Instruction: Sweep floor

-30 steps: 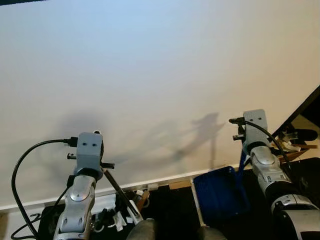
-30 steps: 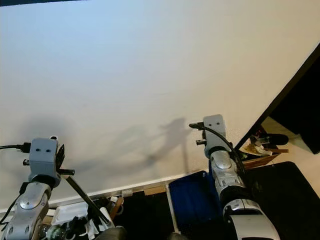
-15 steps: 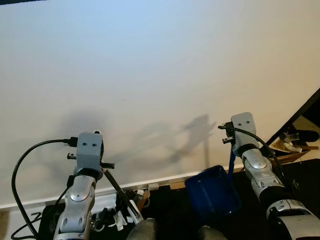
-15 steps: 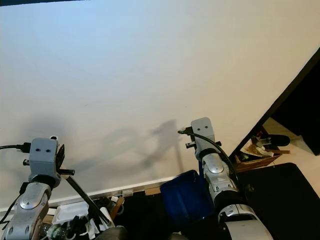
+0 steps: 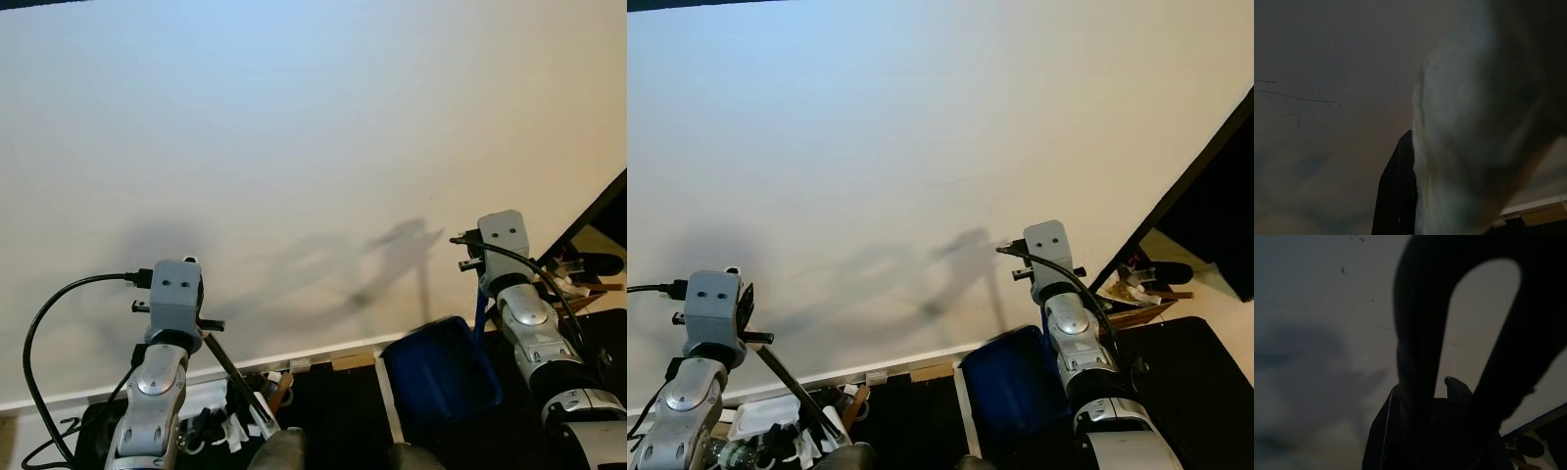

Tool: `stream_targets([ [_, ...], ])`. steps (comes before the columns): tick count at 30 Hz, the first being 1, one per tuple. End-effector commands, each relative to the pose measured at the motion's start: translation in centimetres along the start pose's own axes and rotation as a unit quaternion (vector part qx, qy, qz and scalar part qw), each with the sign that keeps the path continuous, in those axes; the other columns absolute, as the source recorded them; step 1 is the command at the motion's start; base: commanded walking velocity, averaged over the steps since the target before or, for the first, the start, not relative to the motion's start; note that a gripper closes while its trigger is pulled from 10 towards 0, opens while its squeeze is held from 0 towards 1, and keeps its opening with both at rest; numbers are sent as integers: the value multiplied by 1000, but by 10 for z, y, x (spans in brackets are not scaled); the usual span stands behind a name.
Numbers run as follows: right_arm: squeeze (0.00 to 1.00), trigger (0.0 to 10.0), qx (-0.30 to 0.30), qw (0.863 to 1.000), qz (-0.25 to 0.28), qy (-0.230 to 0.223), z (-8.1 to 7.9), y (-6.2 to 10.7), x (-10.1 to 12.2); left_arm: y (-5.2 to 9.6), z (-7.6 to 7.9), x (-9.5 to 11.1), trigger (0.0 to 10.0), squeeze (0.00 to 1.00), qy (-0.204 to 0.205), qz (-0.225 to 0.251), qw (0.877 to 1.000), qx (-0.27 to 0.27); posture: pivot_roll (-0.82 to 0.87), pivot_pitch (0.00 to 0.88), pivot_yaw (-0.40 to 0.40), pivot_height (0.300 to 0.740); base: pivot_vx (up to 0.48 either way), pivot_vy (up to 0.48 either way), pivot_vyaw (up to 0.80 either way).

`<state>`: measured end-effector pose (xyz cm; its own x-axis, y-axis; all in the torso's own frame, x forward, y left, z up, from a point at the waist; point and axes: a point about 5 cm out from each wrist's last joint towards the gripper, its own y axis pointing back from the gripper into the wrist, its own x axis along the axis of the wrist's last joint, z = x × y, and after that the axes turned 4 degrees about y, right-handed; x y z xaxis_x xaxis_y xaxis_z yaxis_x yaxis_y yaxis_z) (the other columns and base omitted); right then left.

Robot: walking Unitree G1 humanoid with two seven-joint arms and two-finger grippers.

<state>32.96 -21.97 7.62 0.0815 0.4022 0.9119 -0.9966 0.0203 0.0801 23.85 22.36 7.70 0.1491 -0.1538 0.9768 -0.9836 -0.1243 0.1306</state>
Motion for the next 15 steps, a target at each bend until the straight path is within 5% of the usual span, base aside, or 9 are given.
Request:
stream_targets([
  [1,0,10000,-7,1000,15,-9,-1,0,3,2,3,-1,10000,0,5,-3,1000,-5,188,66,3,740,0,0,0],
  [15,0,10000,-2,1000,10,-15,-11,0,1,4,-2,0,10000,0,0,0,1000,-7,203,69,14,740,0,0,0],
])
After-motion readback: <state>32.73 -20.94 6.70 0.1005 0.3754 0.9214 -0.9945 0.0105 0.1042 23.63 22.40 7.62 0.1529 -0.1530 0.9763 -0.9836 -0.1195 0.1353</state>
